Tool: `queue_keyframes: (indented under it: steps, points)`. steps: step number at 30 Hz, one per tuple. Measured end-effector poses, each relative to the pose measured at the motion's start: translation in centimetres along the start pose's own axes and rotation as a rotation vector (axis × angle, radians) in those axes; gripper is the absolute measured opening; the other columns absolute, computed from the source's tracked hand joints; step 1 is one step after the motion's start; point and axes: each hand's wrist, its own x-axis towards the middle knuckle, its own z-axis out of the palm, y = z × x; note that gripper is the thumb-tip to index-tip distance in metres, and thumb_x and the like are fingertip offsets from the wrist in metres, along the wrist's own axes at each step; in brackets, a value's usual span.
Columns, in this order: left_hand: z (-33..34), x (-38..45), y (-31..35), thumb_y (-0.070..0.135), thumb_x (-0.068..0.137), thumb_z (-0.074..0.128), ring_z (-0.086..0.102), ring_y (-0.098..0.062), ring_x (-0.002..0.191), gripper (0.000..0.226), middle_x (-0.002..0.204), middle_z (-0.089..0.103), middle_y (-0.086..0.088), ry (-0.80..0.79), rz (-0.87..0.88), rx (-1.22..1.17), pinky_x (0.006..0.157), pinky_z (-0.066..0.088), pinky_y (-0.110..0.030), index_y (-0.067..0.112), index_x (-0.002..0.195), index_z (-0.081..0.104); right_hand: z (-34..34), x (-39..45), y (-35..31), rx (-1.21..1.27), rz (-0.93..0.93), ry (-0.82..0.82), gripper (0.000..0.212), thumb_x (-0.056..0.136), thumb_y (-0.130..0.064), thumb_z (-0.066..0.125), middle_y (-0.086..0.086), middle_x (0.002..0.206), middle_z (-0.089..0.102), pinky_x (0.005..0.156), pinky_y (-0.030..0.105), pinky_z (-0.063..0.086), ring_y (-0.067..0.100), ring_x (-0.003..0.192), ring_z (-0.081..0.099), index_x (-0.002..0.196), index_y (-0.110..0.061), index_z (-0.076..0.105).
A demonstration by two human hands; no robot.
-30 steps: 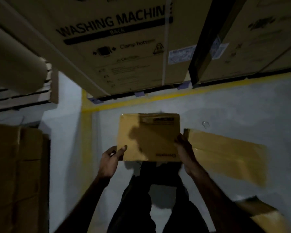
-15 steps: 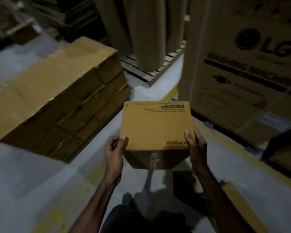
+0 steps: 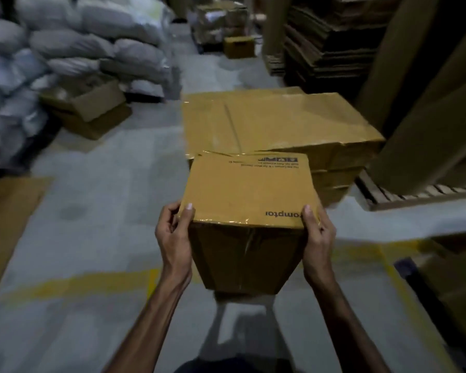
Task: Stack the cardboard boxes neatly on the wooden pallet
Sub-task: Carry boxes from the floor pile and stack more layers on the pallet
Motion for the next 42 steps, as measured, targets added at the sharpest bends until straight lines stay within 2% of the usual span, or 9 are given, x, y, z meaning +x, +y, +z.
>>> queue_keyframes:
  steps: [10,14,18,22,25,28,31,37,42]
  points:
    - [-16.1,18.4,2.5,0.026,0.100,0.069,0.067,-0.010,0.105,0.035,0.114,0.074,0.001,0.305,0.113,0.034,0.091,0.055,-0.029,0.005,0.128,0.068,28.7,5.0,0.9,0.112,0.067,-0.361,0.065,0.100,-0.053,0.054,0.002,0.138,0.067,0.107,0.045,0.054,0.019,0.127,0.064,0.155,-0.018,0.049]
    - [-19.6,25.1,2.2,0.020,0.103,0.068,0.067,-0.008,0.104,0.031,0.110,0.074,0.009,0.422,0.125,0.049,0.089,0.056,-0.026,0.005,0.129,0.068,37.9,7.8,2.4,0.122,0.132,-0.450,0.069,0.100,-0.056,0.059,-0.008,0.139,0.065,0.113,0.044,0.049,0.008,0.129,0.062,0.158,-0.020,0.045]
    - [-22.6,33.1,1.0,0.015,0.103,0.066,0.068,-0.010,0.103,0.026,0.109,0.074,0.005,0.537,0.088,0.088,0.088,0.056,-0.030,0.004,0.127,0.068,47.8,11.9,5.8,0.129,0.166,-0.564,0.067,0.096,-0.059,0.061,-0.005,0.141,0.066,0.110,0.042,0.051,0.012,0.129,0.062,0.153,-0.026,0.052]
    - [-24.5,41.1,0.1,0.013,0.102,0.067,0.068,-0.009,0.100,0.019,0.110,0.073,0.000,0.640,0.034,0.146,0.087,0.051,-0.029,0.007,0.120,0.070,57.0,16.3,7.5,0.162,0.198,-0.673,0.032,0.107,-0.030,0.058,-0.020,0.122,0.067,0.088,0.010,0.052,-0.011,0.108,0.065,0.137,-0.040,0.053]
    - [-25.3,47.3,0.9,0.015,0.101,0.069,0.068,-0.010,0.104,0.022,0.116,0.072,-0.003,0.700,0.012,0.162,0.087,0.051,-0.025,0.010,0.123,0.069,63.8,20.7,8.0,0.162,0.220,-0.748,0.041,0.107,-0.037,0.056,-0.009,0.132,0.070,0.103,0.027,0.054,0.004,0.120,0.066,0.147,-0.028,0.056]
    - [-26.1,53.3,1.6,0.014,0.101,0.068,0.067,0.000,0.097,0.015,0.108,0.072,0.008,0.767,0.016,0.127,0.080,0.051,-0.017,0.019,0.115,0.070,70.2,24.8,8.5,0.167,0.267,-0.834,0.051,0.110,-0.049,0.040,-0.001,0.137,0.069,0.108,0.040,0.053,0.017,0.127,0.065,0.150,-0.020,0.056]
    - [-26.6,60.0,1.5,0.018,0.100,0.070,0.064,-0.011,0.110,0.014,0.114,0.070,0.008,0.799,0.025,0.104,0.092,0.050,-0.028,0.025,0.112,0.069,76.1,29.0,9.2,0.162,0.271,-0.845,0.061,0.110,-0.055,0.027,0.002,0.136,0.070,0.105,0.039,0.055,0.019,0.126,0.066,0.151,-0.019,0.054]
    - [-27.5,76.4,-1.5,0.015,0.101,0.068,0.066,-0.015,0.114,0.019,0.119,0.071,0.000,0.707,0.011,0.071,0.096,0.052,-0.029,0.015,0.119,0.070,87.3,37.7,11.4,0.118,0.287,-0.731,0.056,0.111,-0.052,0.030,0.004,0.120,0.076,0.091,0.035,0.061,0.019,0.111,0.073,0.143,-0.018,0.060]
    - [-27.4,91.5,-3.0,0.009,0.101,0.065,0.066,0.005,0.094,0.022,0.108,0.070,0.007,0.540,-0.007,0.059,0.082,0.051,-0.015,0.008,0.123,0.067,96.5,45.3,12.4,0.091,0.286,-0.585,0.046,0.112,-0.048,0.034,0.001,0.115,0.076,0.090,0.034,0.057,0.018,0.108,0.072,0.133,-0.023,0.067]
